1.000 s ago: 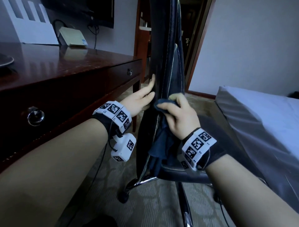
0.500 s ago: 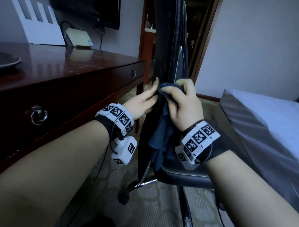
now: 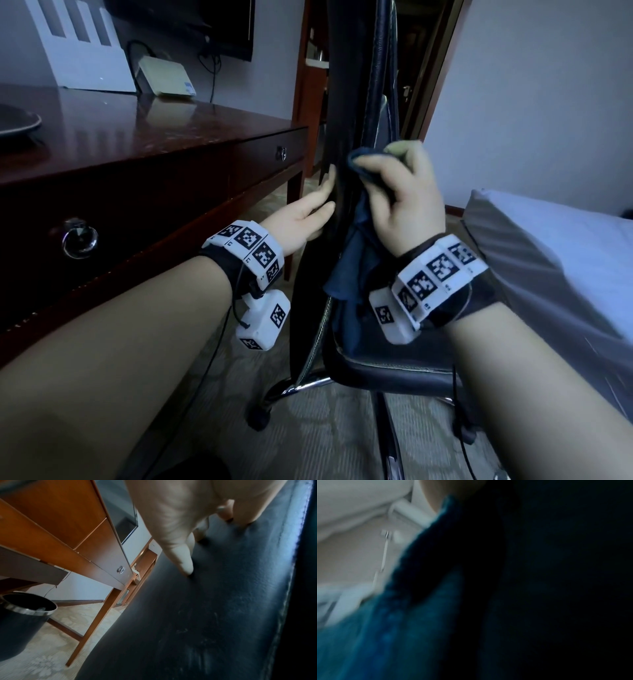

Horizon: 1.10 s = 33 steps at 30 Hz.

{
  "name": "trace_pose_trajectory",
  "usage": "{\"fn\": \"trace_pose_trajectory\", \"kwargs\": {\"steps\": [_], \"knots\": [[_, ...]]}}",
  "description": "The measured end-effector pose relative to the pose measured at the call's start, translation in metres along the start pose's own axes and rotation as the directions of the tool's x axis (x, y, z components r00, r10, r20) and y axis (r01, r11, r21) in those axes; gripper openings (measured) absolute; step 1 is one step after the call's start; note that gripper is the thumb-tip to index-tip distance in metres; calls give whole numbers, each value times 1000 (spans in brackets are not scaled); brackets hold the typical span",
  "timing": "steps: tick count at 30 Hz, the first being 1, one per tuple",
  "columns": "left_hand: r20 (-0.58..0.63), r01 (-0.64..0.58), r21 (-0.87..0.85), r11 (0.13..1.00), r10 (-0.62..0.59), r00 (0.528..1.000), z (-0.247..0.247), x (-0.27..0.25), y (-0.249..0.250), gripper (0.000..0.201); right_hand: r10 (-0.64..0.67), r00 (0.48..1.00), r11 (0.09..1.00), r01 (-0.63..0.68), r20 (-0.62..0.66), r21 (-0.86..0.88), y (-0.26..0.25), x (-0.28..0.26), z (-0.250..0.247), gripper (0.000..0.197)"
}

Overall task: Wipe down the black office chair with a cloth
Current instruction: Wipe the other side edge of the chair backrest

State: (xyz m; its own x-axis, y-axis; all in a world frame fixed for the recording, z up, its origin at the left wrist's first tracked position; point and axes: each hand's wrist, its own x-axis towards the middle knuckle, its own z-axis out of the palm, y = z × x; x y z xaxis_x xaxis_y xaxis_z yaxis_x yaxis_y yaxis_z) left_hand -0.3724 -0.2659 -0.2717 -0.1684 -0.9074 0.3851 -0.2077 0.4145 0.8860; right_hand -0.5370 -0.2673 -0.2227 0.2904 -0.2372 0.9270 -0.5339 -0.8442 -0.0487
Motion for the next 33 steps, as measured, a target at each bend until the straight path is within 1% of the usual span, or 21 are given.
{"fn": "trace_pose_trajectory", "kwargs": {"steps": [2, 4, 6, 8, 10, 12, 13, 15, 17, 19, 21, 22, 24, 25, 26, 27, 28, 29, 31, 32, 33], "knots": [[14, -20, 14, 1000, 20, 1000, 0, 0, 1, 48, -64, 995, 998, 65, 73, -14, 2, -24, 5, 24], [45, -20, 34, 999, 18, 999, -2, 1, 1, 49, -112, 974, 992, 121, 199, -33, 4, -53, 10, 24], [53, -12, 56, 998, 9, 999, -4, 2, 0, 51, -116, 946, 990, 136, 303, -47, 4, -68, 12, 23], [30, -16, 120, 993, 13, 999, -5, 4, 0, 56, -99, 941, 991, 122, 323, -51, 1, -62, 8, 25], [15, -41, 193, 980, 39, 999, -5, 4, -2, 64, -68, 967, 995, 83, 246, -49, -5, -41, 0, 28], [3, -35, 198, 980, 35, 999, -6, 4, -5, 60, -45, 993, 998, 50, 110, -35, -10, -6, -8, 29], [0, -36, 214, 976, 36, 999, -7, 5, -5, 57, -33, 998, 999, 33, 54, -13, -11, 12, -12, 29], [34, -62, 317, 946, 54, 998, -13, 6, 2, 57, -20, 1000, 1000, 20, -11, 21, -12, 44, -16, 29], [48, -121, 409, 904, 112, 993, -24, 11, 13, 58, -56, 998, 998, 56, -22, -4, -11, 55, -15, 26], [27, -151, 443, 883, 155, 988, -32, 22, 24, 55, -89, 996, 996, 89, -25, -23, -9, 46, -10, 22], [20, -130, 422, 897, 134, 991, -31, 26, 31, 54, -80, 997, 996, 80, 2, -28, -6, 24, -4, 20], [21, -122, 410, 904, 124, 992, -28, 25, 31, 55, -87, 995, 995, 89, 40, -48, -5, 11, -1, 19], [20, -120, 428, 896, 123, 992, -25, 22, 30, 58, -116, 981, 986, 132, 155, -97, -3, -13, 4, 20], [15, -118, 434, 893, 124, 992, -25, 21, 27, 56, -120, 970, 984, 144, 210, -102, -4, -20, 5, 21], [3, -103, 435, 894, 113, 994, -26, 20, 25, 53, -115, 963, 985, 142, 244, -97, -6, -22, 4, 23], [-14, -77, 421, 904, 91, 996, -26, 20, 23, 51, -111, 962, 987, 137, 249, -90, -9, -18, 2, 24], [-26, -61, 402, 913, 78, 997, -25, 20, 23, 50, -108, 968, 988, 130, 227, -82, -12, -10, -1, 26], [-28, -59, 389, 919, 76, 997, -23, 18, 24, 49, -108, 978, 990, 121, 177, -68, -16, 3, -5, 27], [-42, -64, 351, 934, 84, 996, -18, 14, 26, 51, -96, 995, 995, 97, 36, -30, -21, 33, -11, 25], [-33, -71, 341, 938, 88, 996, -16, 12, 26, 53, -82, 997, 997, 81, -15, -19, -23, 47, -14, 23], [-15, -76, 336, 939, 87, 996, -14, 11, 26, 53, -71, 997, 997, 71, -41, -20, -24, 57, -15, 21]]}}
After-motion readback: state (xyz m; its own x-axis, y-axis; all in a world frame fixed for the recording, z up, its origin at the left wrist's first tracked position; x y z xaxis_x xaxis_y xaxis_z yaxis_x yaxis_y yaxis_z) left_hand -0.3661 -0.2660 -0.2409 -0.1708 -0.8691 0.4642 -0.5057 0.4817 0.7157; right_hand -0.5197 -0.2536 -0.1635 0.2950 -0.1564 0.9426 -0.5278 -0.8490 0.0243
